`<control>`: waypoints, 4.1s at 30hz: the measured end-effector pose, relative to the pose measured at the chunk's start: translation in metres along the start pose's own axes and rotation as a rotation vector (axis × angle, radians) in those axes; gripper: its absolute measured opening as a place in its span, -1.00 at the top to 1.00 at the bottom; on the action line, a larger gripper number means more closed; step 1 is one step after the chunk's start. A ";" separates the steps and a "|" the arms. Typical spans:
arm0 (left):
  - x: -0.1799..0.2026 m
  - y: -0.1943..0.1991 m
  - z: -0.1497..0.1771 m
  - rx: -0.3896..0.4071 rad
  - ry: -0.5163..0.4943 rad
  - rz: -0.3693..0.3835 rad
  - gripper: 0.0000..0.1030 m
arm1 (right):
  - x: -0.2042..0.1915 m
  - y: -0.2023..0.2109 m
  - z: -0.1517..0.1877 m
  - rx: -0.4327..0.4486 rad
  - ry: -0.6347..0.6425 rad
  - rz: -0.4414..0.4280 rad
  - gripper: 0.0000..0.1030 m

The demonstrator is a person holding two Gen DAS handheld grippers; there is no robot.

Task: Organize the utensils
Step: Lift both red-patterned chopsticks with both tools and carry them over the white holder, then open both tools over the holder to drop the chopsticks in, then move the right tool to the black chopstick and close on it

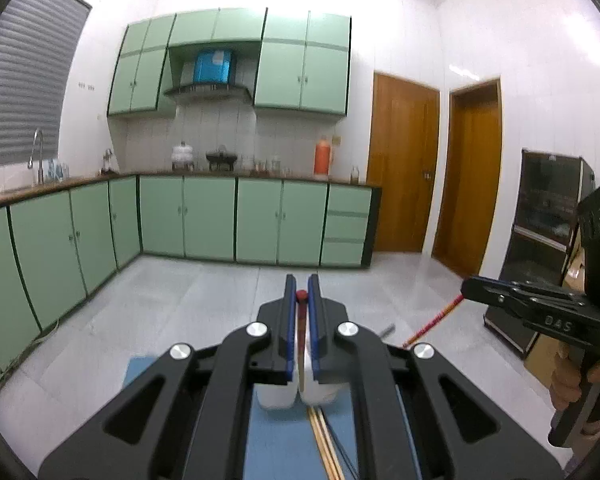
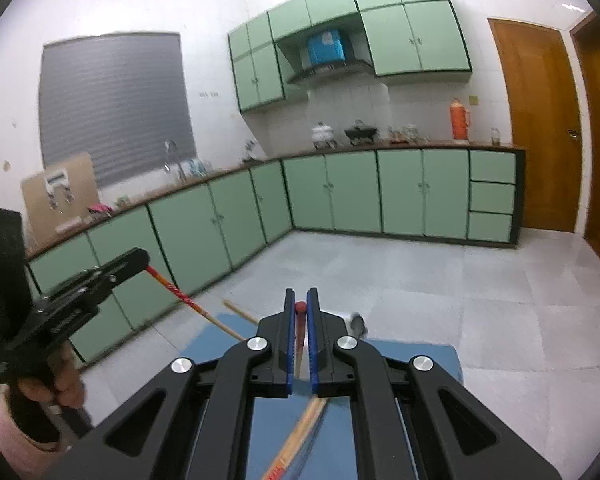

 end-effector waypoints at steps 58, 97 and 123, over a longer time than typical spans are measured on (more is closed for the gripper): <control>-0.021 -0.022 0.253 -0.495 0.010 -0.086 -0.18 | -0.017 -0.053 0.267 -0.319 -0.107 0.235 0.36; -0.010 -0.034 0.291 -0.651 -0.013 -0.029 -0.06 | -0.003 -0.063 0.294 -0.462 -0.199 0.219 0.87; 0.000 -0.025 0.299 -0.670 -0.043 0.011 0.05 | 0.003 -0.044 0.292 -0.406 -0.226 0.212 0.83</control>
Point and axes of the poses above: each gripper's, at about its wrist camera, not at the fingertips, and y roughly against the way its jaws point, x to its right, z to its underside, the point moved 4 cm from there along -y, roughly the way its jaws point, and after that the axes turned 2 degrees about y, right-handed, at the moved point
